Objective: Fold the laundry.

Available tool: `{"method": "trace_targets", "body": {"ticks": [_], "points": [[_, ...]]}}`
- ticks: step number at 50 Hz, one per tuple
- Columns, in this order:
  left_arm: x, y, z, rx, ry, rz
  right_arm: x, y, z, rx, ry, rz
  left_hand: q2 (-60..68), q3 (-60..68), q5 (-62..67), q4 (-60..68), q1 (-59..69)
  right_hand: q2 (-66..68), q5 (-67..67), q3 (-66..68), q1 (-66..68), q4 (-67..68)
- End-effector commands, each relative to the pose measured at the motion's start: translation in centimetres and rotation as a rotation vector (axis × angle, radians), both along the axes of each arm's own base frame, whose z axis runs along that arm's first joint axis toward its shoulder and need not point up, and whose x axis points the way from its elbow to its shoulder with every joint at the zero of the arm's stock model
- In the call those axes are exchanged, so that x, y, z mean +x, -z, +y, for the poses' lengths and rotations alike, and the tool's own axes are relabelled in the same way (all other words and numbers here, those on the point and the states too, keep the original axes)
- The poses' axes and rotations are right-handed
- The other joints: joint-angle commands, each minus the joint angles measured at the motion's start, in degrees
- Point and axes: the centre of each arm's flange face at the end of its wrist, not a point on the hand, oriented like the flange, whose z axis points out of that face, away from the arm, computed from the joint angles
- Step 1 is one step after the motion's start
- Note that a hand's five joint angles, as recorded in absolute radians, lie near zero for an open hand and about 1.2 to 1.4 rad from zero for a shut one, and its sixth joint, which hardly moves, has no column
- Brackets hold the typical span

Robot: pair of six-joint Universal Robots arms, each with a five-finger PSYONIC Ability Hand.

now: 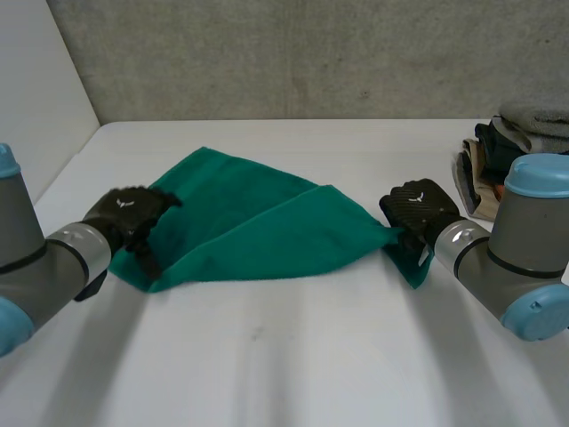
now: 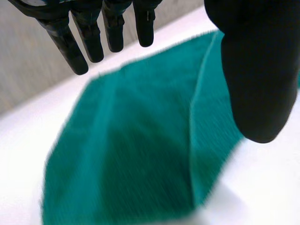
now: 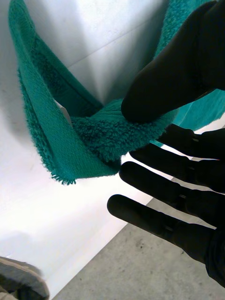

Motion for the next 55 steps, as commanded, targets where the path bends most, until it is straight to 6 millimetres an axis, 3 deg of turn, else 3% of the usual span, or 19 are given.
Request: {"method": "trace_targets", "body": {"ticks": [1,10,27,28,32,33,36,40,45,48,50,51,54,55], "points": [[1.5,1.3,-0.4,0.241,-0.107,0.049,-0.3,0.7,-0.4,0.035,0.034,0.003,9.02,8.85,8.94,9.29,9.25,12.15,13.28,12.02,14.85,11.59],[1.4,3.3,-1.7,0.240,-0.104,0.077,-0.3,1.6,-0.4,0.055,0.030,0.046,27.52,27.35,27.44,27.79,27.74,12.15,13.28,12.02,14.85,11.59],[-0.5,5.7,-2.1,0.199,-0.120,-0.002,-0.5,1.8,0.0,0.067,0.030,0.073,28.36,28.19,28.29,28.64,28.59,12.15,13.28,12.02,14.85,11.59],[-0.7,5.8,-2.1,0.197,-0.115,-0.007,-0.4,1.9,0.1,0.075,0.027,0.074,30.37,30.20,30.29,30.64,30.60,12.15,13.28,12.02,14.85,11.59],[-1.2,5.8,-2.3,0.185,-0.106,-0.015,-0.6,1.9,0.9,0.117,0.017,0.084,57.74,57.57,57.66,58.01,57.97,12.15,13.28,12.02,14.85,11.59],[-1.3,5.7,-2.4,0.178,-0.102,-0.013,-0.7,1.8,1.6,0.140,0.006,0.093,67.11,66.95,67.04,67.39,67.34,12.15,13.28,12.02,14.85,11.59],[-1.5,5.3,-2.6,0.168,-0.097,-0.008,-0.8,1.5,3.0,0.192,-0.020,0.107,67.21,67.04,67.13,67.48,67.44,12.15,13.28,12.02,14.85,11.59],[-1.7,4.5,-3.0,0.140,-0.096,-0.001,-1.0,0.7,6.8,0.300,-0.109,0.155,67.21,67.04,67.13,67.48,67.44,12.15,13.28,12.02,14.85,11.59],[-1.8,2.7,-4.2,0.065,-0.105,0.010,-0.7,-0.1,14.1,0.479,-0.340,0.187,67.21,67.04,67.13,67.48,67.44,12.15,13.28,12.02,14.85,11.59],[-2.2,1.5,-4.7,0.024,-0.095,0.019,-0.2,-1.2,16.6,0.502,-0.432,0.193,67.21,67.04,67.13,67.48,67.44,6.97,8.09,6.84,9.67,6.41],[-2.3,1.0,-4.9,0.008,-0.091,0.023,0.0,-1.9,16.4,0.479,-0.431,0.189,67.21,67.04,67.13,67.48,67.44,-17.88,-16.75,-18.01,-15.18,-18.44],[-2.6,0.5,-4.9,-0.007,-0.084,0.027,0.1,-2.6,15.3,0.434,-0.393,0.168,67.21,67.04,67.13,67.48,67.44,-31.97,-30.84,-32.10,-29.27,-32.53],[-3.1,-0.1,-4.6,-0.025,-0.069,0.031,0.0,-3.9,12.1,0.337,-0.285,0.116,67.21,67.04,67.13,67.48,67.44,-35.63,-34.50,-35.76,-32.93,-36.19],[-3.4,-0.7,-4.3,-0.037,-0.061,0.034,-0.1,-5.0,10.2,0.287,-0.213,0.077,67.21,67.04,67.13,67.48,67.44,-37.97,-36.85,-38.11,-35.27,-38.54]]}}
